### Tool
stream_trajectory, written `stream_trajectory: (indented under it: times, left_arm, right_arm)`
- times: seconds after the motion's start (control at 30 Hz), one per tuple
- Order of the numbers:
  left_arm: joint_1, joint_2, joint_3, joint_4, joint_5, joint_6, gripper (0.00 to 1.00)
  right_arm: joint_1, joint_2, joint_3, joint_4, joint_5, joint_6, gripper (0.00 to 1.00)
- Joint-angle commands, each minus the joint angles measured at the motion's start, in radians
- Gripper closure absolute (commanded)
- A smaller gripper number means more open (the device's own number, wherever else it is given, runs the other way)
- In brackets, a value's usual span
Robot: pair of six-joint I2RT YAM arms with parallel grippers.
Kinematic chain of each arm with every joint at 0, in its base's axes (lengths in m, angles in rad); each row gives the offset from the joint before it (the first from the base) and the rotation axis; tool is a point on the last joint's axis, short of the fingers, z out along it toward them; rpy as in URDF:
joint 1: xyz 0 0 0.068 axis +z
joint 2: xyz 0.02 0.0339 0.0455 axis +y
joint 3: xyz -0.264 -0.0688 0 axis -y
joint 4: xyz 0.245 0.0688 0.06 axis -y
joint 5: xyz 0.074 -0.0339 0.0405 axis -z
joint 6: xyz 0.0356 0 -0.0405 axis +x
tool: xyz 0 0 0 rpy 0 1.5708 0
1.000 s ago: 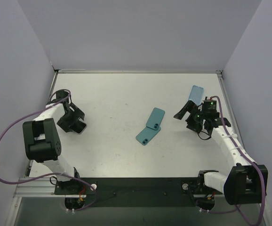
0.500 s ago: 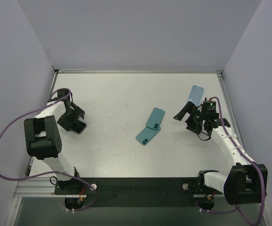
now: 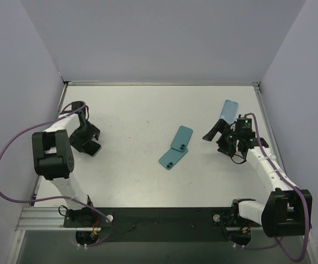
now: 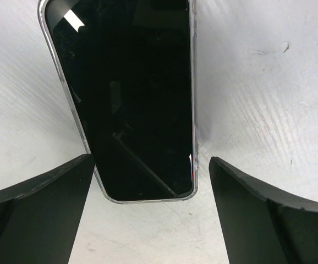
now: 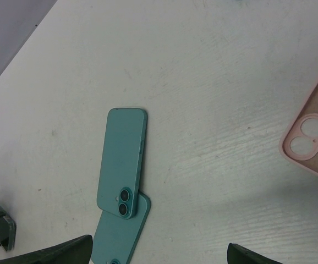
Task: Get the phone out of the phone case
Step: Pick up the phone at the center of the board.
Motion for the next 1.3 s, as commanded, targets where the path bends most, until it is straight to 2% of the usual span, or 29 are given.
stream_trajectory:
  times: [0.0,0.27,0.6,0.8,1.27]
  left_arm:
    - [-0.004,0.056,0.025,-0.069,-0.04,-0.063,0.03]
    - [-0.004,0.067,0.054,-0.113,-0.013,-0.069,0.02]
    - [-0.021,0.016,0.141,-0.233,-0.062,-0.087,0.03]
    - [-0.021,-0.056,0.072,-0.187,-0.04,-0.115,0.03]
    - [-0.02,0.004,0.037,-0.138,0.056,-0.212,0.03]
  right_arm:
    - [0.009,0.013,-0.004,0.006,-0.018,-0.012,0.01]
    - [0.009,0.022,0.003,0.009,-0.027,-0.016,0.01]
    - [0.01,0.025,0.004,0.009,-0.033,-0.027,0.01]
    - [0.009,0.034,0.01,0.009,-0.039,-0.03,0.01]
    - [0.01,0.051,0.012,0.017,-0.059,-0.033,0.01]
